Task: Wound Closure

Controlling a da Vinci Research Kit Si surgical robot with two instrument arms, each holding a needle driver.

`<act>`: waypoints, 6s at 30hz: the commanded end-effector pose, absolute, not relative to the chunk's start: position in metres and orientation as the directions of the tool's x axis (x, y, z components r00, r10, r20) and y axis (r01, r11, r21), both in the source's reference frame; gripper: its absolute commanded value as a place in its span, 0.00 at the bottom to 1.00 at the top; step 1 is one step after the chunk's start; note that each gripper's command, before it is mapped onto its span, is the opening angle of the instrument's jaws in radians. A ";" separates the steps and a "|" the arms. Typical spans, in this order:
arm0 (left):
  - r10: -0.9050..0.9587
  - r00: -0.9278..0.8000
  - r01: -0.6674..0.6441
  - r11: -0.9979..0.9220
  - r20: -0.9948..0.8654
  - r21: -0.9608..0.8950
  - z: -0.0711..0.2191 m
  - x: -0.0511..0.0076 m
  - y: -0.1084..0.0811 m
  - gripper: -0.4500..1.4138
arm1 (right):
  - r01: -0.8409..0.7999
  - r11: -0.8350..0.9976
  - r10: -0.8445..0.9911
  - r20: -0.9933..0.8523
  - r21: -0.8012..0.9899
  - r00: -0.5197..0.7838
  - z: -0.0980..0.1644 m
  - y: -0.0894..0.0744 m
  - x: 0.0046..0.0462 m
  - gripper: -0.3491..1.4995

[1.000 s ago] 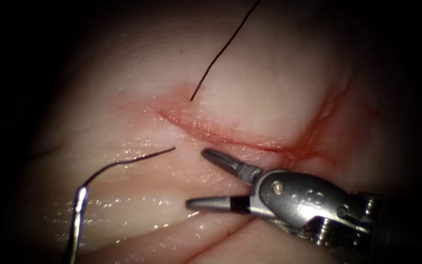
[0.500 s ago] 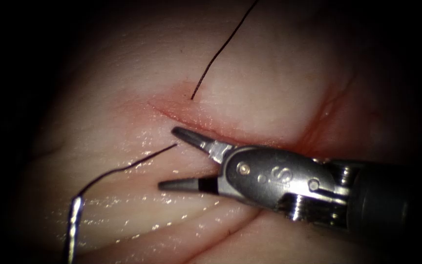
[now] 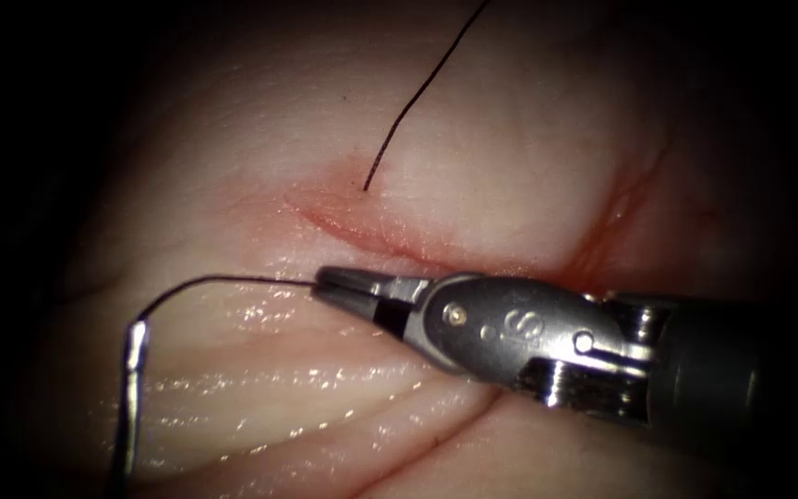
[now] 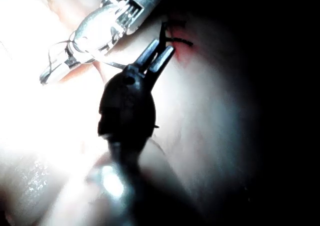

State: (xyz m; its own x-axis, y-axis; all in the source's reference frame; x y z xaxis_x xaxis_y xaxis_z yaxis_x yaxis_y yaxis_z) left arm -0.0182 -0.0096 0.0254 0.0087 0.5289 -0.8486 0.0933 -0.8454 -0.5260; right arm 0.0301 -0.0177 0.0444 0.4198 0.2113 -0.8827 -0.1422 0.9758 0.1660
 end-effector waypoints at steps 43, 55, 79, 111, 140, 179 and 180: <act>0.422 0.007 -0.477 -0.796 -0.907 -0.374 0.026 -0.0059 -0.009 0.00 | -0.075 0.991 0.127 -0.966 0.113 0.224 0.036 -0.022 0.0256 0.79; 0.401 0.008 -0.488 -0.798 -0.916 -0.354 0.028 -0.0068 -0.008 0.00 | -0.147 0.987 0.110 -0.946 0.067 0.305 0.043 -0.018 0.0298 0.78; 0.389 0.033 -0.461 -0.812 -0.921 -0.359 0.029 -0.0087 -0.009 0.00 | -0.176 0.982 0.130 -0.905 0.062 0.405 0.045 -0.018 0.0302 0.00; 0.419 -0.002 -0.414 -0.827 -0.908 -0.381 0.033 -0.0118 -0.011 0.00 | -0.059 0.993 0.112 -0.945 0.099 0.307 0.032 -0.031 0.0255 0.90; 0.300 -0.241 -0.680 -0.731 -0.923 -0.060 0.035 -0.0018 -0.005 0.00 | -0.147 0.989 0.031 -0.960 -0.011 0.280 0.041 -0.018 0.0281 0.92; 0.277 -0.276 -0.552 -0.830 -0.921 -0.084 0.038 -0.0071 -0.005 0.00 | 0.085 0.996 -0.065 -0.952 -0.042 0.298 0.032 -0.034 0.0273 0.00; 0.280 -0.271 -0.552 -0.829 -0.921 -0.089 0.038 -0.0073 -0.006 0.00 | 0.099 0.994 -0.070 -0.951 -0.041 0.300 0.032 -0.035 0.0276 0.00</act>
